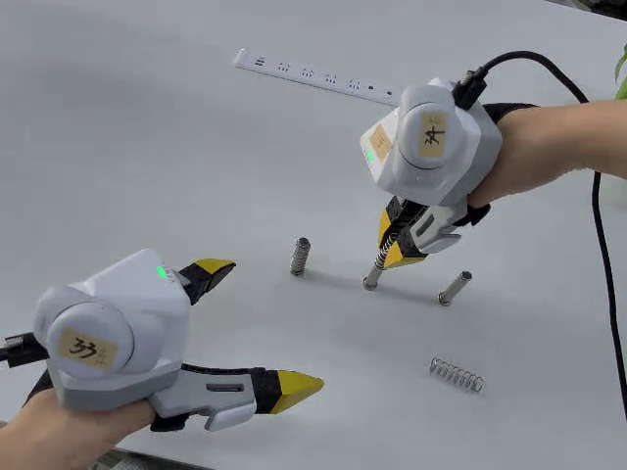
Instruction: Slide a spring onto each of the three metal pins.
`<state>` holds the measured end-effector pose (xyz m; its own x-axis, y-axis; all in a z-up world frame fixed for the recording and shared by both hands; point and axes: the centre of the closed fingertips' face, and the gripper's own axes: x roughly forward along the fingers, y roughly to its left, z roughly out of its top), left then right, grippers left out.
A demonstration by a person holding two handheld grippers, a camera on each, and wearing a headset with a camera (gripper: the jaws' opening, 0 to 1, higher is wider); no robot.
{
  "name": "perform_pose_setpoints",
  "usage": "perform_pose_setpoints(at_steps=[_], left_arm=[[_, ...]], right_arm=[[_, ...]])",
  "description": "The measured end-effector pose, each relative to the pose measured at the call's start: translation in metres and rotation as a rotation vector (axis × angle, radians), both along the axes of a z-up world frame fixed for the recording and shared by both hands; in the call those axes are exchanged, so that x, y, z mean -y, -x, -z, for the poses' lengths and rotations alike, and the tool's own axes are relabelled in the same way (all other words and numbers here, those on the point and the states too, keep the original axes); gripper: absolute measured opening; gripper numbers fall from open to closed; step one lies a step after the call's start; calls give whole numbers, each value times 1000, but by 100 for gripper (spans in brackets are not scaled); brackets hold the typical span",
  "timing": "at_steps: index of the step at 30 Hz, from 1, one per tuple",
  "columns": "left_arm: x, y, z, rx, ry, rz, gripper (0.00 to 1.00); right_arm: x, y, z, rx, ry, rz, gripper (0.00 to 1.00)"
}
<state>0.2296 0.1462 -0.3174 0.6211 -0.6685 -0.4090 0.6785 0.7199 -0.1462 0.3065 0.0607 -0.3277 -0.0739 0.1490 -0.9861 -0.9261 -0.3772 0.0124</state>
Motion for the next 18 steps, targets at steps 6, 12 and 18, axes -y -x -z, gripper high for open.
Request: perform_pose_setpoints(at_steps=[6, 12, 18], left_arm=[[-4, -2, 1, -1, 1, -13, 90], [-4, -1, 2, -7, 8, -20, 90], [-6, -1, 6, -14, 12, -29, 89]], right_arm=[[1, 1, 13, -5, 8, 8, 8], [2, -1, 26, -14, 18, 17, 8], [3, 0, 34, -19, 21, 23, 8]])
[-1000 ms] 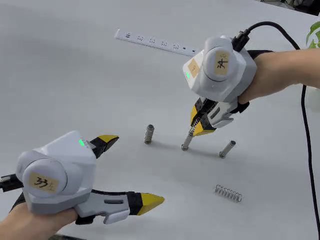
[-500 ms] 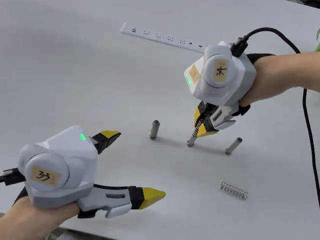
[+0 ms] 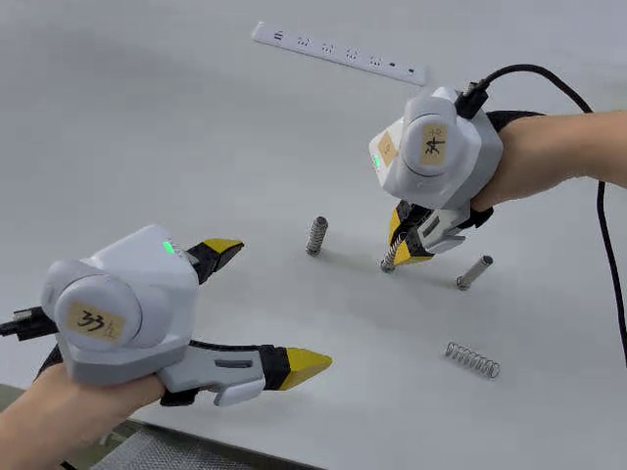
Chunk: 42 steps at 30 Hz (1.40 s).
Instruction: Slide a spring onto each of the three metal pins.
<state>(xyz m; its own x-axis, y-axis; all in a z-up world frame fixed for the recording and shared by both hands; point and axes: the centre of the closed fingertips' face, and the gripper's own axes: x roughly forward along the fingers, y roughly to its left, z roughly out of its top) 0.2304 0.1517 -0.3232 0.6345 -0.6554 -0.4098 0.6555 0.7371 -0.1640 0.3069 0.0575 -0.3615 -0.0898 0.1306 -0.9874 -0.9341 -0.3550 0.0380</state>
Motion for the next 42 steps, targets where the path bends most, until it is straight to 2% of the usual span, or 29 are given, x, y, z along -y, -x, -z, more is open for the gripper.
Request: perform_pose_setpoints(at_steps=[9, 13, 19, 27, 30, 35, 37, 42], left_arm=[[-1, 2, 4, -11, 2, -1, 89], [1, 2, 3, -9, 6, 3, 89], [1, 1, 1, -5, 7, 7, 89], [0, 2, 0, -3, 4, 7, 89], [0, 3, 0, -4, 3, 9, 89], [2, 2, -2, 1, 3, 14, 89], [2, 2, -3, 3, 3, 16, 89], [3, 1, -5, 8, 3, 21, 89]], right_arm=[[0, 3, 1, 3, -5, 11, 8], [0, 7, -1, 4, -4, 13, 8], [0, 1, 0, 6, -3, 14, 8], [-3, 6, -2, 7, -11, 8, 9], [-3, 5, 0, 11, -16, 12, 16], [-1, 6, 1, -1, -40, 44, 38], [0, 9, 1, -15, -43, 59, 51], [-3, 7, 1, -9, -104, 80, 69]])
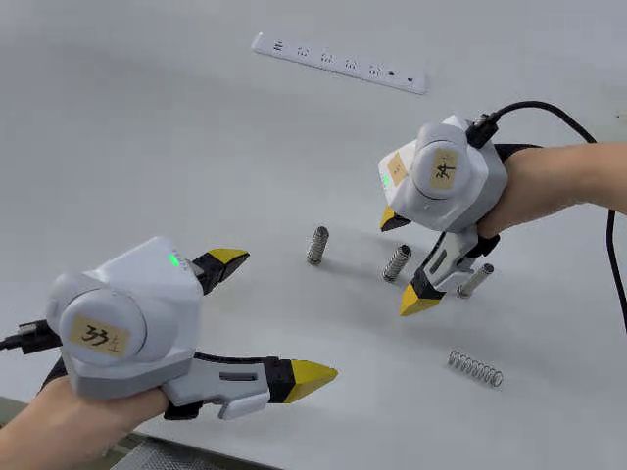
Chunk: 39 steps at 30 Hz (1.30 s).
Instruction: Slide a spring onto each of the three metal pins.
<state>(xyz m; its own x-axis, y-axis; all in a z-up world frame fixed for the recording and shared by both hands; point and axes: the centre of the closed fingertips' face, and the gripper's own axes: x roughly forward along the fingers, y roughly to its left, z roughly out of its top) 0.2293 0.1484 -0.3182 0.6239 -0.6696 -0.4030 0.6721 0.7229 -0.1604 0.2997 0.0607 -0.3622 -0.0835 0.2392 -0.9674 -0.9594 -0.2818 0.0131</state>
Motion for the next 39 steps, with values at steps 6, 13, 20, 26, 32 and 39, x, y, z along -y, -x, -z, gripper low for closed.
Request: perform_pose_setpoints(at_steps=[6, 13, 20, 26, 32, 39], left_arm=[[0, 0, -2, 5, -7, 8, 89], [1, -2, -5, 14, -12, 16, 89], [3, -2, -9, 25, -26, 29, 89], [5, -1, -12, 28, -34, 43, 89], [10, 0, -16, 31, -47, 72, 89], [17, -2, -18, 35, -54, 102, 89]], right_arm=[[0, -2, 0, 30, -27, 6, 85], [0, -4, -5, 60, -67, 45, 99], [4, -8, -5, 62, -106, 86, 99], [3, -7, -15, 58, -169, 134, 99], [7, -7, -29, 61, -235, 196, 99], [15, -1, -42, 82, -294, 248, 99]])
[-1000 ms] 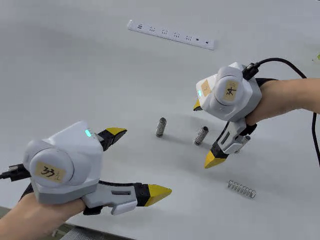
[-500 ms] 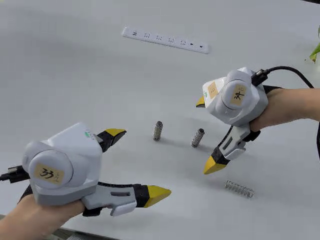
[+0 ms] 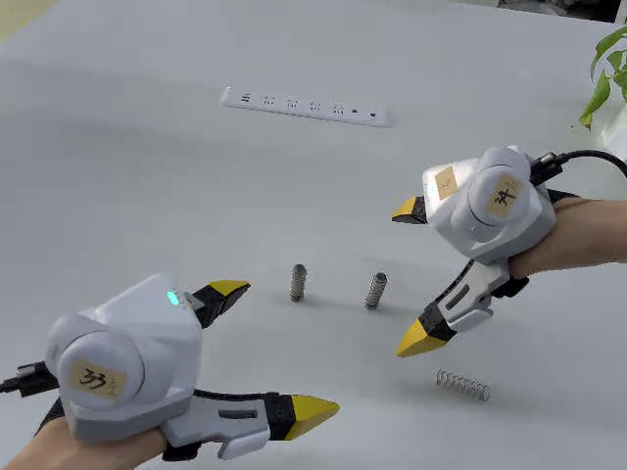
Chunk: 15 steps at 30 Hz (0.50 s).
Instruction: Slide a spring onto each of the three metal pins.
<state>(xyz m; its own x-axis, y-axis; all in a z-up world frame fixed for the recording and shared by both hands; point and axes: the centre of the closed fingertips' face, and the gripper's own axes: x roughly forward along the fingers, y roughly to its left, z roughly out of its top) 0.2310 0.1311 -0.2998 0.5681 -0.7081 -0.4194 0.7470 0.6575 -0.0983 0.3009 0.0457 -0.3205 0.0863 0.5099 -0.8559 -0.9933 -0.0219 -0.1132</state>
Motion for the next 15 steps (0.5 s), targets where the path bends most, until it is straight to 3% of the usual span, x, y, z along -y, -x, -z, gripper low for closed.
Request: perform_pose_setpoints(at_steps=[12, 15], left_arm=[[14, -6, -7, 14, -12, 65, 89], [19, -5, -8, 16, -23, 97, 89]], right_arm=[[29, 4, -13, -6, -118, 161, 99], [40, 12, -17, 1, -133, 199, 99]])
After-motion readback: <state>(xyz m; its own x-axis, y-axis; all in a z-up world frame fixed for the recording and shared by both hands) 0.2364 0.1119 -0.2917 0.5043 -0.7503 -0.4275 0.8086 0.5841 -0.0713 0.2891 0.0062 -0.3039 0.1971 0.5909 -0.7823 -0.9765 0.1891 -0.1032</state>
